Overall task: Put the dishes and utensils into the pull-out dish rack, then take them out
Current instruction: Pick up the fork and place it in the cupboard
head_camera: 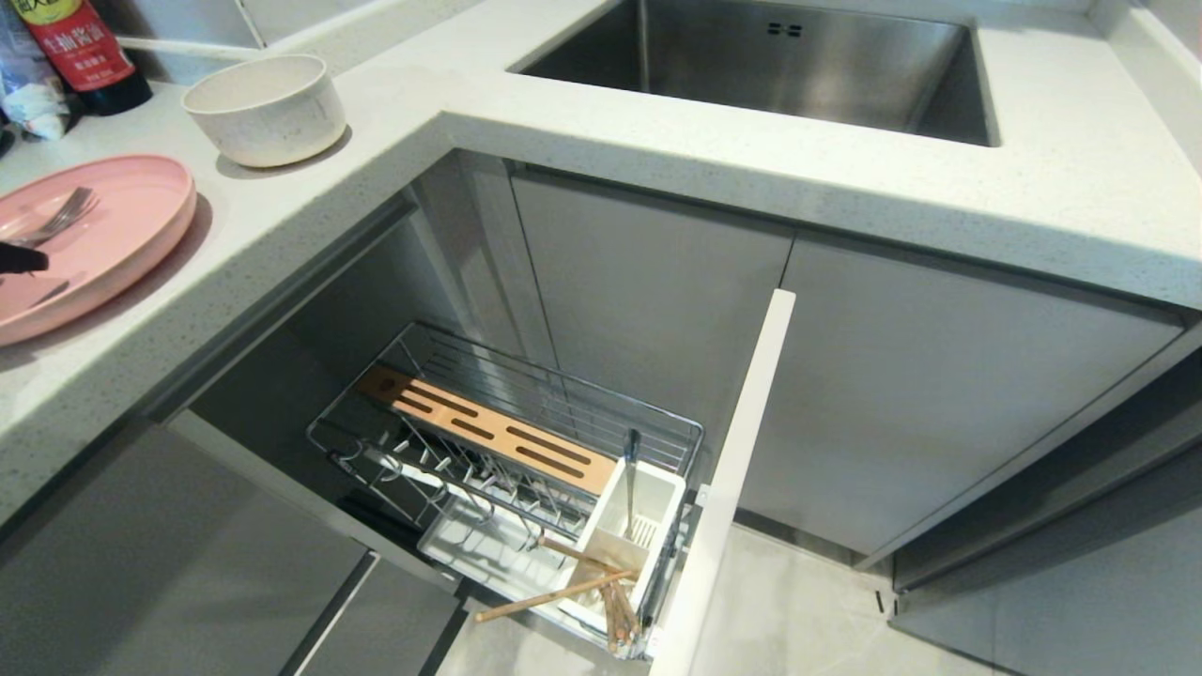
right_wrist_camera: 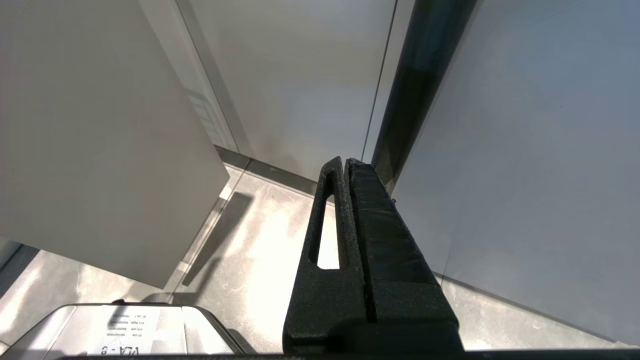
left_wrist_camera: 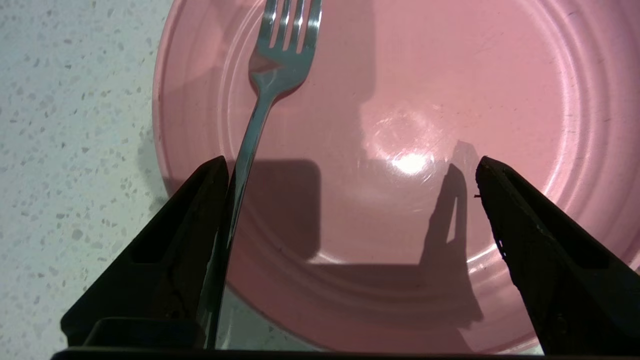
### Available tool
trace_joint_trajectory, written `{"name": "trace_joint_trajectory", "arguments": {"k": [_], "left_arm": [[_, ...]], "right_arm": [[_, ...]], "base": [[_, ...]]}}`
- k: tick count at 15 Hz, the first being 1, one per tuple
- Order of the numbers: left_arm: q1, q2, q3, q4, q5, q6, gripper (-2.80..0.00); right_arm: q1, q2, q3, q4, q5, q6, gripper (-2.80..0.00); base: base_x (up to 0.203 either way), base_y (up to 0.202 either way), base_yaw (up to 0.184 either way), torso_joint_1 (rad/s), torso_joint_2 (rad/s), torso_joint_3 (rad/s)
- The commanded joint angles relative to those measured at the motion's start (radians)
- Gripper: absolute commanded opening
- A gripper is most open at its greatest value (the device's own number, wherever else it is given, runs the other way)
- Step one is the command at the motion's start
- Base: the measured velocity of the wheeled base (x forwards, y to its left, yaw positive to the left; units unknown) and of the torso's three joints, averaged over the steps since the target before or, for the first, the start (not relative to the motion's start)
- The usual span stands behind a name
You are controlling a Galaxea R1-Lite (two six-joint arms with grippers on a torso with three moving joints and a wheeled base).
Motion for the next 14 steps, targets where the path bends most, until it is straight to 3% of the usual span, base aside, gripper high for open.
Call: {"name": "trace_joint_trajectory", "arguments": {"k": [1, 4, 14], "left_arm": [[-0.004, -0.008, 0.005, 0.004, 0.003, 0.003, 0.0], [-0.02, -0.006, 0.011, 0.004, 0.063, 0.003, 0.0], [-0.036, 0.0, 0.028, -0.023, 0.068, 0.002, 0.0]], "right_arm": [[0.0, 0.0, 0.0, 0.0, 0.0, 0.0, -2.8], [0.0, -0.001, 0.0, 0.0, 0.0, 0.0, -2.8], [0.0, -0.001, 0.0, 0.0, 0.0, 0.0, -2.8]], "base": [[0.0, 0.0, 0.0, 0.0, 0.0, 0.0], [0.0, 0.0, 0.0, 0.0, 0.0, 0.0], [0.0, 0.0, 0.0, 0.0, 0.0, 0.0]]}}
